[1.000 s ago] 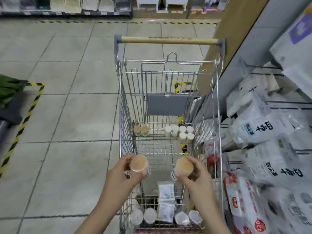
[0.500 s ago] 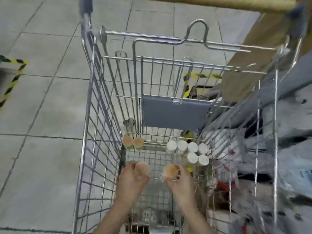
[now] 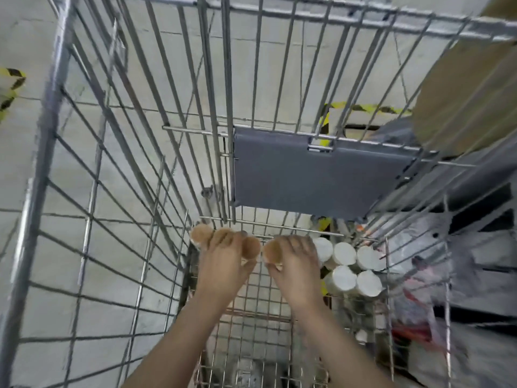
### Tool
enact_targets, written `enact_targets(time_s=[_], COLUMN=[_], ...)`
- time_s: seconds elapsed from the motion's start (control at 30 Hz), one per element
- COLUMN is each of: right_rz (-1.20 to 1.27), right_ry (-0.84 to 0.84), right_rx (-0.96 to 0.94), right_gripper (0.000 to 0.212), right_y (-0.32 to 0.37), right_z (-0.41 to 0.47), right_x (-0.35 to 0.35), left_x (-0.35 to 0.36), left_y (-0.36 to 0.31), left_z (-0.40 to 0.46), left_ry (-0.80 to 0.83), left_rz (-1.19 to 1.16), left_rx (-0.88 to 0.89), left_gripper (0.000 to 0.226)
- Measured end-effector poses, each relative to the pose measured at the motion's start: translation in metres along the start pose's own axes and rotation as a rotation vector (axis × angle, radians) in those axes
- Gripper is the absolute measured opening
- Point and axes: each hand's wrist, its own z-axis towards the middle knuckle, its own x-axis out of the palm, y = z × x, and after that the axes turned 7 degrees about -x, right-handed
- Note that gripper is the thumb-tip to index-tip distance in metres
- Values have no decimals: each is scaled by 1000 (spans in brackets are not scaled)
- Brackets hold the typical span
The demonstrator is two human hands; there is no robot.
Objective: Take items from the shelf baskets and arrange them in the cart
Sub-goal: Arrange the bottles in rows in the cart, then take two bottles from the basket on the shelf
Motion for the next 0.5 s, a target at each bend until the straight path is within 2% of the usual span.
enact_targets(time_s=[0.27, 0.4, 0.5], right_rz=[-102, -123, -134], right_ry=[79, 10, -25], right_rx=[-8, 17, 21], right_gripper=[54, 49, 56], right_y=[-11, -8, -5], right_z=[11, 10, 7], right_x=[19, 22, 24], left_x=[26, 31, 33], left_y=[4, 0, 1], left_z=[18, 17, 16], left_ry=[-44, -125, -75], left_rz=[189, 145, 99], left_rx=[44, 62, 53], left_gripper=[52, 56, 48])
